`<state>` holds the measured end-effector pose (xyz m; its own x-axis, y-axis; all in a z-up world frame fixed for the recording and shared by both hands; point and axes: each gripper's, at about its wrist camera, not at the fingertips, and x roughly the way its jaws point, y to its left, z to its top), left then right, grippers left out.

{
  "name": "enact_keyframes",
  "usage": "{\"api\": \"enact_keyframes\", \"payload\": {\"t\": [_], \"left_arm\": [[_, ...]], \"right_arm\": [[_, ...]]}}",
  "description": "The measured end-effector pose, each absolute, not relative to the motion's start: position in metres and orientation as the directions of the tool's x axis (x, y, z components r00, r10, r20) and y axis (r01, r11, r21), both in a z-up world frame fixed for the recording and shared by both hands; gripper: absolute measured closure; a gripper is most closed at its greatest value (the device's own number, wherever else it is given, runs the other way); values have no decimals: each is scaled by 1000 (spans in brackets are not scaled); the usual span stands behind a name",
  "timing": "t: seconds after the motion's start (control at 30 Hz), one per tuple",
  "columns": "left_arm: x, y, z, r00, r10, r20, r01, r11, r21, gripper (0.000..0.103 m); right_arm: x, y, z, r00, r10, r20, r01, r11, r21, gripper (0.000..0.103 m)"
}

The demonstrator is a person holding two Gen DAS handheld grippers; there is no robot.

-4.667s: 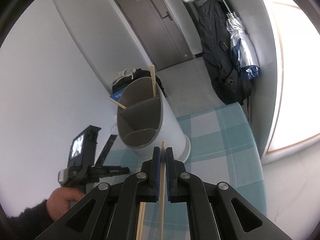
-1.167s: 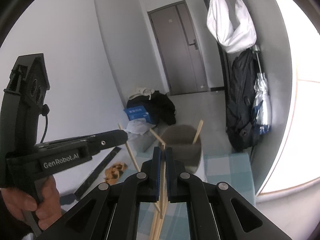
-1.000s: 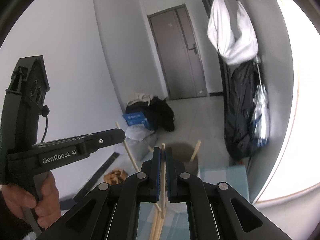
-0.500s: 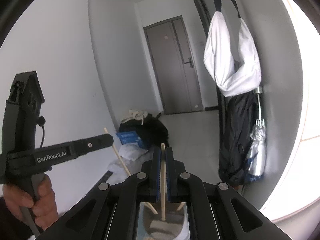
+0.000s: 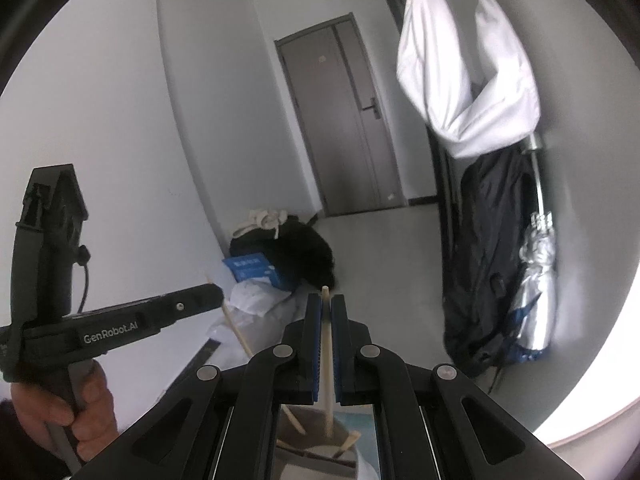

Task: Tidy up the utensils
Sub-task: 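Lower both held chopsticks into the utensil holder compartments, then open both grippers and withdraw them from the utensil holder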

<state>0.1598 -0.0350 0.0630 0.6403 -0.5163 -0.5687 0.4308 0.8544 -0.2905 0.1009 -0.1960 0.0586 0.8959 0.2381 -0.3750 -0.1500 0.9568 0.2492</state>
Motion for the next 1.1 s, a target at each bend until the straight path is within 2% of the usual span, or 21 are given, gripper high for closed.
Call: {"api": "enact_keyframes", "payload": {"t": [0.27, 0.4, 0.5, 0.57, 0.6, 0.63, 0.67, 0.7, 0.8, 0.87, 0.93, 1.07, 1.1], "left_arm": [[164, -45, 48, 590, -528, -611, 456, 843, -287, 102], [166, -43, 41, 539, -541, -645, 447, 833, -325, 101], [163, -40, 41, 542, -519, -661, 426, 848, -316, 91], [156, -37, 46, 571, -494, -655, 417, 862, -288, 69], [153, -35, 48, 580, -489, -651, 408, 867, -287, 63], [149, -32, 51, 595, -478, -647, 392, 875, -286, 53], [147, -30, 53, 611, -465, -641, 374, 883, -284, 47], [143, -27, 56, 629, -446, -637, 355, 893, -275, 45], [133, -21, 64, 663, -403, -630, 328, 914, -240, 42], [124, -17, 69, 688, -364, -628, 298, 930, -213, 35], [116, -14, 72, 714, -319, -623, 264, 947, -183, 30], [98, -9, 76, 745, -286, -602, 235, 958, -164, 28], [94, -8, 76, 757, -270, -595, 219, 963, -158, 25]], "right_arm": [[110, -189, 32, 863, 269, -427, -171, 952, 255, 99], [109, -189, 21, 840, 308, -447, -200, 941, 273, 96], [105, -191, 18, 830, 329, -451, -209, 932, 296, 96], [98, -193, 19, 834, 328, -443, -205, 931, 303, 93], [95, -194, 20, 839, 318, -442, -196, 933, 301, 87], [90, -195, 20, 842, 315, -438, -190, 933, 305, 83], [85, -197, 22, 845, 316, -432, -189, 931, 311, 82], [81, -198, 23, 848, 310, -431, -182, 933, 312, 81], [67, -200, 27, 857, 281, -433, -155, 940, 304, 67], [55, -202, 30, 864, 267, -427, -145, 944, 297, 67], [44, -202, 35, 869, 244, -430, -124, 950, 288, 54], [24, -202, 41, 883, 221, -414, -107, 954, 281, 49], [20, -201, 42, 886, 216, -410, -104, 955, 278, 44]]}}
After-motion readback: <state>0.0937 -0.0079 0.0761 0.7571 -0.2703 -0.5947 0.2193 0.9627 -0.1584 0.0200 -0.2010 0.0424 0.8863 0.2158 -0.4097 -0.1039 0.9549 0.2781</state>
